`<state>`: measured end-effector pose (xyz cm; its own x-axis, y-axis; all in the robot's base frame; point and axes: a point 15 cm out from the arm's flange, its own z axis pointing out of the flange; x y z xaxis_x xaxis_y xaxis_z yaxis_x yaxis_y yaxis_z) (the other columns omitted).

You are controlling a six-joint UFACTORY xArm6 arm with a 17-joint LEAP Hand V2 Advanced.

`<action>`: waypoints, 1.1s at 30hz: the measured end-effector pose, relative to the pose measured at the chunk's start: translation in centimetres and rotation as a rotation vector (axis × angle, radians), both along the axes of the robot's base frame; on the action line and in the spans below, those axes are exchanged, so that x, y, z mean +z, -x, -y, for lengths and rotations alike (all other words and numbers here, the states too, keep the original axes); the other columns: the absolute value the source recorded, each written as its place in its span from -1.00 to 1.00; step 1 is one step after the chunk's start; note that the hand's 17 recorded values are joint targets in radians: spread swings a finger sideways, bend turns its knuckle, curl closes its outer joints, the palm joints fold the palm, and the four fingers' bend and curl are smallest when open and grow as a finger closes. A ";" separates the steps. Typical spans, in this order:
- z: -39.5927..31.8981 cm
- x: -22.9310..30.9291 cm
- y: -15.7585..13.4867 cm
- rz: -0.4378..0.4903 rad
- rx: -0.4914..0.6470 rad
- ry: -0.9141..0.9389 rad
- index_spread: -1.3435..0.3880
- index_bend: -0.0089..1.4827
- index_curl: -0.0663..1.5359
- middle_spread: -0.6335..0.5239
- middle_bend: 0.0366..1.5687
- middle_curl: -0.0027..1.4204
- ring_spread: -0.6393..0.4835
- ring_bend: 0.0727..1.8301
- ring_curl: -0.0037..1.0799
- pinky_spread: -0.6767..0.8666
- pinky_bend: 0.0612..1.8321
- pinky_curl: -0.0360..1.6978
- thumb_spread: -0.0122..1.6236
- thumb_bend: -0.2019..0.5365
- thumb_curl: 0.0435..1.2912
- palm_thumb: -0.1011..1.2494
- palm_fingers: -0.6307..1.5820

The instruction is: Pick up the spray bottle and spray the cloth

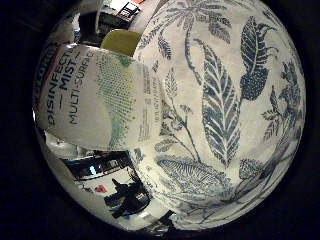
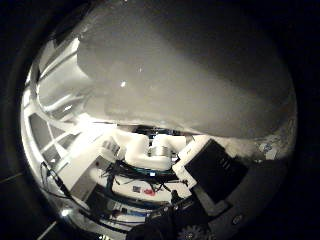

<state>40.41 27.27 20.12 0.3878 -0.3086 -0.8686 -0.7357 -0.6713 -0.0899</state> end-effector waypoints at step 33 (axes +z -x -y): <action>8.3 5.5 0.6 0.107 -0.032 0.129 0.24 -0.75 -0.39 0.03 -0.52 -0.41 0.40 -0.72 -0.50 0.48 -0.75 -0.49 0.29 -0.52 -0.34 0.23 -0.19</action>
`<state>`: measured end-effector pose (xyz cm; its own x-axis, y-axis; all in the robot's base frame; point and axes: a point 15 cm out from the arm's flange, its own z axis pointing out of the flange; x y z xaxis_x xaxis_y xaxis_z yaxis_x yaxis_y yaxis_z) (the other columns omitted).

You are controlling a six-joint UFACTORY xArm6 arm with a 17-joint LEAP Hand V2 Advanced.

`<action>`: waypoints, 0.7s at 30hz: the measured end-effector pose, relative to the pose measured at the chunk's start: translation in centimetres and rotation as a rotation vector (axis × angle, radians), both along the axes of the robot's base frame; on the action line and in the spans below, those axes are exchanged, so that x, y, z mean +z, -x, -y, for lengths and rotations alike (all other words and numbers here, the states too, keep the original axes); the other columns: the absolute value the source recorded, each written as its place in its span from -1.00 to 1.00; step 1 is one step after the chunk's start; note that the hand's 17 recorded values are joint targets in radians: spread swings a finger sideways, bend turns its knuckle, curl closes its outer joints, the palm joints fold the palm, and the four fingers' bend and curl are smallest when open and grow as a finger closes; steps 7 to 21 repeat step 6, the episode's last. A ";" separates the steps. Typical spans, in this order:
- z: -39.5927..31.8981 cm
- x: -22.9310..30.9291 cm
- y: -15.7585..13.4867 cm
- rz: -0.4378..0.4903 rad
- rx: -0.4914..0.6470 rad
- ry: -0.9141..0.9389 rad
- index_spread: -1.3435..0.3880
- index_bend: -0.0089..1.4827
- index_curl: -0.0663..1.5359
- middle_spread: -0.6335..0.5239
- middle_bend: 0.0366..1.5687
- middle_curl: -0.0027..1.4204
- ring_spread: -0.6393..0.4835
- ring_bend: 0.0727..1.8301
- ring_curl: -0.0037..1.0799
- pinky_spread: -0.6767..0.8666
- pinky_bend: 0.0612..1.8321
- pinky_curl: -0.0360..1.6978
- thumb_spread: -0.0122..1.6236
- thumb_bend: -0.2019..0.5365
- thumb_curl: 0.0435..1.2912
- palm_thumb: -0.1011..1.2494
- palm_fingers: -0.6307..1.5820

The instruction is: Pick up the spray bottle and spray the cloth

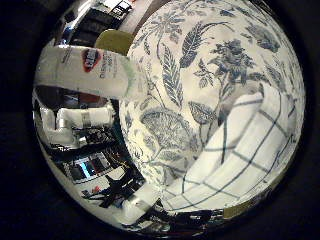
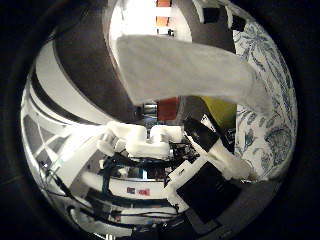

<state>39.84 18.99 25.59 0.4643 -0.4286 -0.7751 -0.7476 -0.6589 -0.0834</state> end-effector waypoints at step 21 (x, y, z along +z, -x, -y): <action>2.5 1.4 0.3 0.019 -0.047 0.026 0.25 -0.76 -0.43 0.04 -0.56 -0.43 0.42 -0.76 -0.50 0.48 -0.76 -0.53 0.30 -0.51 -0.36 0.22 -0.18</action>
